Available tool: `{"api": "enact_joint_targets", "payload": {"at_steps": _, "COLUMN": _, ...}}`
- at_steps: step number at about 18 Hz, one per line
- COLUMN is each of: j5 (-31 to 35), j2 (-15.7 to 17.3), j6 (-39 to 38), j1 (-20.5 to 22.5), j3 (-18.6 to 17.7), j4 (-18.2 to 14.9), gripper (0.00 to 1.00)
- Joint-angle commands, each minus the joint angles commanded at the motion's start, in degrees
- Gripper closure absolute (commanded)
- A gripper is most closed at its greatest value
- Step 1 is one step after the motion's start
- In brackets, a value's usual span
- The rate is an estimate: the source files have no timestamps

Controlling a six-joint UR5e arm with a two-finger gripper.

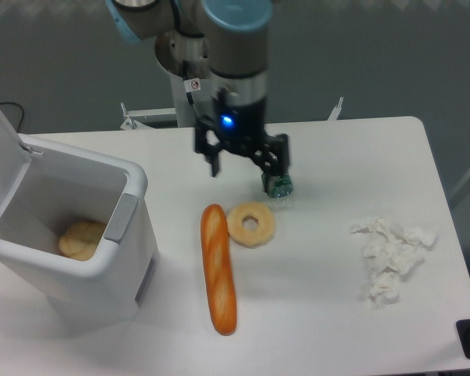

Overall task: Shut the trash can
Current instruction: 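Move the gripper across the table toward the raised trash can lid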

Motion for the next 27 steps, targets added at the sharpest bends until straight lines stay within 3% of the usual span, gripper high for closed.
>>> {"api": "enact_joint_targets", "payload": {"at_steps": 4, "j5": -1.2, "j2": 2.8, "j6": -3.2, "j1": -4.3, "j3": 0.0, "j4": -1.3, "gripper": 0.00}}
{"api": "enact_joint_targets", "payload": {"at_steps": 16, "j5": -7.6, "j2": 4.9, "j6": -15.0, "j1": -14.7, "j3": -0.1, "j4": -2.4, "gripper": 0.00}}
{"api": "enact_joint_targets", "payload": {"at_steps": 27, "j5": -9.2, "j2": 4.8, "j6": -18.0, "j1": -18.7, "j3": 1.0, "j4": -1.9, "gripper": 0.00}}
